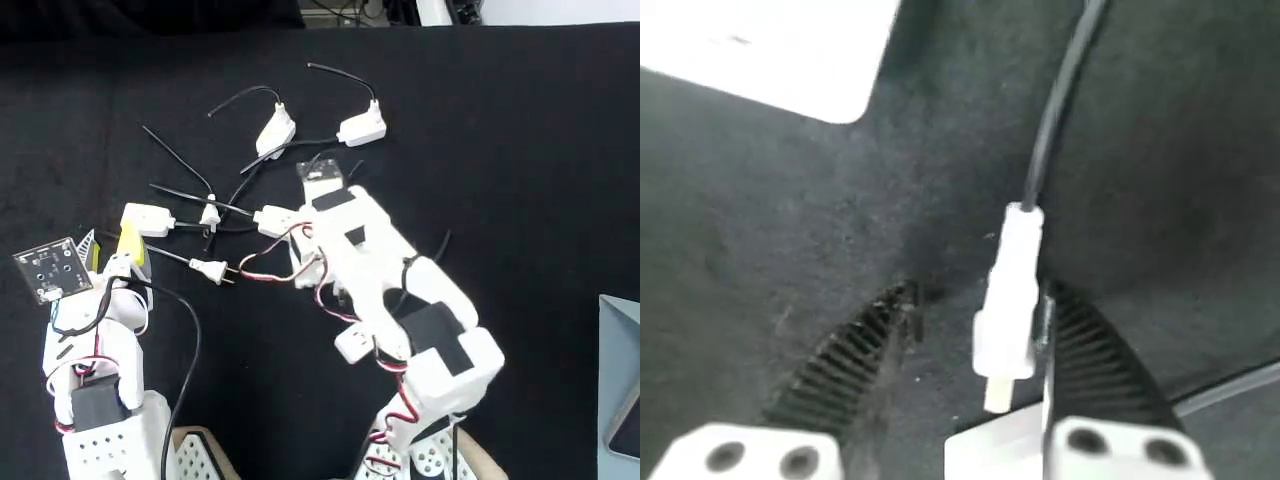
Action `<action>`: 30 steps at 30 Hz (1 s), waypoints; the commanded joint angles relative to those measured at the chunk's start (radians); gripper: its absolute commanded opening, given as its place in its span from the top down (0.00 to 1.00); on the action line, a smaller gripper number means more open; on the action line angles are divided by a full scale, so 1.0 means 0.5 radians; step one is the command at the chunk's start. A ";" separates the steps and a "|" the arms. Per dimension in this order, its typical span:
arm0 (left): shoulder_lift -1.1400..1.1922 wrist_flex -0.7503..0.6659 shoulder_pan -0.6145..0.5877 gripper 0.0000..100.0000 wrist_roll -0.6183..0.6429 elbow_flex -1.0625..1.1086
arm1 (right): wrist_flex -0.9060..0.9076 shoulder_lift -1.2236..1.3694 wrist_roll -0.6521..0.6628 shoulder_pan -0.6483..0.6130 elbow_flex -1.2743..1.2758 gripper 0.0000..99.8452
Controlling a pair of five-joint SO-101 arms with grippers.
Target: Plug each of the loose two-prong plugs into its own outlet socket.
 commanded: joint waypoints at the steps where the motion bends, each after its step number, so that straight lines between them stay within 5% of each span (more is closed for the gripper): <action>1: -0.012 -0.055 0.002 0.83 -0.018 -0.017 | 0.006 -0.008 -0.009 0.080 -0.020 0.81; 7: -0.012 -0.055 0.002 0.83 -0.018 -0.017 | -0.114 -0.008 -0.009 0.101 -0.014 0.99; 18: -0.012 -0.055 0.005 0.83 -0.018 -0.017 | -0.089 -0.087 -0.006 0.193 -0.020 0.99; 30: -0.012 -0.058 0.321 0.83 -0.021 -0.020 | 0.077 -1.143 0.147 -0.012 0.296 0.99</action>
